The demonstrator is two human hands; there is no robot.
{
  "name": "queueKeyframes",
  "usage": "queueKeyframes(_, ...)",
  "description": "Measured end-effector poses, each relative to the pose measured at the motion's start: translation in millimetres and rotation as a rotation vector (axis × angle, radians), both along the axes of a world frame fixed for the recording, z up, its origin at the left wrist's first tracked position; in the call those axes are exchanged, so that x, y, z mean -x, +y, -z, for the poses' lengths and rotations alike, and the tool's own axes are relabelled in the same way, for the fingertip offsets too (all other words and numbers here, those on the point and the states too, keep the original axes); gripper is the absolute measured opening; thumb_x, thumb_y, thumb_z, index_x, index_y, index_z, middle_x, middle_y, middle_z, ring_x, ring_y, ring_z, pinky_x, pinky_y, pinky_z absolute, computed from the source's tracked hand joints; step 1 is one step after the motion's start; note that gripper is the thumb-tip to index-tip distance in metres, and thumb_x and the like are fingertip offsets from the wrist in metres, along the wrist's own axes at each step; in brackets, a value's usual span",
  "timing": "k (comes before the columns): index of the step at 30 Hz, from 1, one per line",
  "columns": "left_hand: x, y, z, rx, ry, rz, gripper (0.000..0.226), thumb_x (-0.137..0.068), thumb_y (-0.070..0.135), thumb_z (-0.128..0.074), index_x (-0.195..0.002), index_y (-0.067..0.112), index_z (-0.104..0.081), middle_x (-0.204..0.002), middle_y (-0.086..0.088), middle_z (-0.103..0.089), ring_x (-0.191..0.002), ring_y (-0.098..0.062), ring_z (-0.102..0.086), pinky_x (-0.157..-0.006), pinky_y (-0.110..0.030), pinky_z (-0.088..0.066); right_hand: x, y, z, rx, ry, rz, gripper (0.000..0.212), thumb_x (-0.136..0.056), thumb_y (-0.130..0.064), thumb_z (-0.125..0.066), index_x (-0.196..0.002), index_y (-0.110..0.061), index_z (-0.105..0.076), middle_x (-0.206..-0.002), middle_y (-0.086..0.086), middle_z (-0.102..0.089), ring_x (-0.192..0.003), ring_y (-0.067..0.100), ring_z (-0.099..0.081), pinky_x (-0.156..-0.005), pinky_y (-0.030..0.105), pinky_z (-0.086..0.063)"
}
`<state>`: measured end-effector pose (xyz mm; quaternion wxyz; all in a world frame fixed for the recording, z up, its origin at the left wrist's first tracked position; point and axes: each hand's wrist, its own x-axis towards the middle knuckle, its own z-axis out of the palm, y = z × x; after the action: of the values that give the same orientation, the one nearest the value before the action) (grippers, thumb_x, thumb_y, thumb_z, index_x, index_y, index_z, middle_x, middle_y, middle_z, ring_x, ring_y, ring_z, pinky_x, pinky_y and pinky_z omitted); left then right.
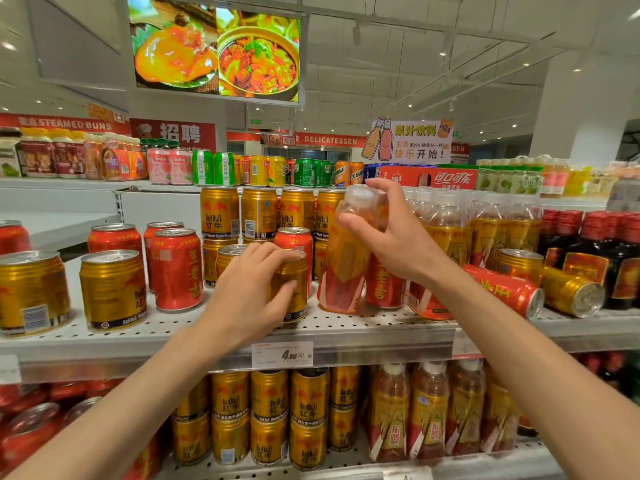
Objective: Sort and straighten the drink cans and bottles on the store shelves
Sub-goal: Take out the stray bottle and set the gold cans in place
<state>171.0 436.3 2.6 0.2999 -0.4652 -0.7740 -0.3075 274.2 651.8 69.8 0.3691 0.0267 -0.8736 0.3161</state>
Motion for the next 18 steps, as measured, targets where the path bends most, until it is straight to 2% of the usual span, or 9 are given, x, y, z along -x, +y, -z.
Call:
queueKeyframes(2, -0.4, 0.1, 0.1, 0.002, -0.002, 0.000, 0.043, -0.088, 0.036, -0.055, -0.128, 0.023, -0.062, -0.115, 0.009, -0.061, -0.112, -0.012, -0.051, -0.100, -0.038, -0.045, 10.5, -4.1, -1.2, -0.043, -0.005, 0.032, 0.070, -0.095, -0.054, -0.058, -0.150, -0.027, -0.025, -0.125, -0.008, -0.056, -0.113, 0.016, -0.063, -0.102, 0.044, -0.053)
queueKeyframes(4, -0.5, 0.1, 0.3, 0.004, -0.005, 0.005, 0.043, -0.089, 0.036, -0.055, -0.129, 0.023, -0.062, -0.116, 0.009, -0.061, -0.113, -0.012, -0.051, -0.100, -0.038, -0.044, 21.1, -8.1, 0.0, -0.097, -0.041, 0.063, 0.073, -0.096, -0.055, -0.056, -0.154, -0.027, -0.021, -0.141, -0.001, -0.056, -0.126, 0.020, -0.058, -0.110, 0.046, -0.047)
queueKeyframes(7, 0.5, -0.9, 1.3, -0.001, -0.007, 0.020, 0.043, -0.089, 0.035, -0.056, -0.131, 0.024, -0.061, -0.119, 0.009, -0.061, -0.116, -0.011, -0.050, -0.102, -0.037, -0.043, 30.8, -13.3, -0.9, -0.141, -0.097, 0.079, 0.095, -0.090, -0.055, -0.066, -0.160, -0.034, -0.006, -0.162, 0.003, -0.036, -0.143, 0.020, -0.042, -0.116, 0.049, -0.039)
queueKeyframes(10, 2.1, -1.3, 2.2, 0.002, -0.016, 0.028, 0.044, -0.090, 0.035, -0.056, -0.132, 0.026, -0.059, -0.121, 0.010, -0.060, -0.118, -0.011, -0.050, -0.104, -0.038, -0.043, 31.8, -10.7, -2.0, -0.147, -0.129, 0.083, 0.103, -0.089, -0.053, -0.067, -0.160, -0.035, 0.004, -0.167, 0.000, -0.027, -0.149, 0.019, -0.034, -0.118, 0.052, -0.036)
queueKeyframes(18, 4.1, 1.8, 8.0, -0.025, -0.013, 0.023, 0.042, -0.091, 0.035, -0.055, -0.131, 0.024, -0.060, -0.122, 0.009, -0.060, -0.120, -0.012, -0.050, -0.103, -0.041, -0.044, 23.7, -16.3, 9.2, -0.103, -0.145, 0.053, 0.097, -0.096, -0.053, -0.057, -0.158, -0.036, 0.016, -0.169, -0.002, -0.020, -0.151, 0.018, -0.029, -0.122, 0.048, -0.031)
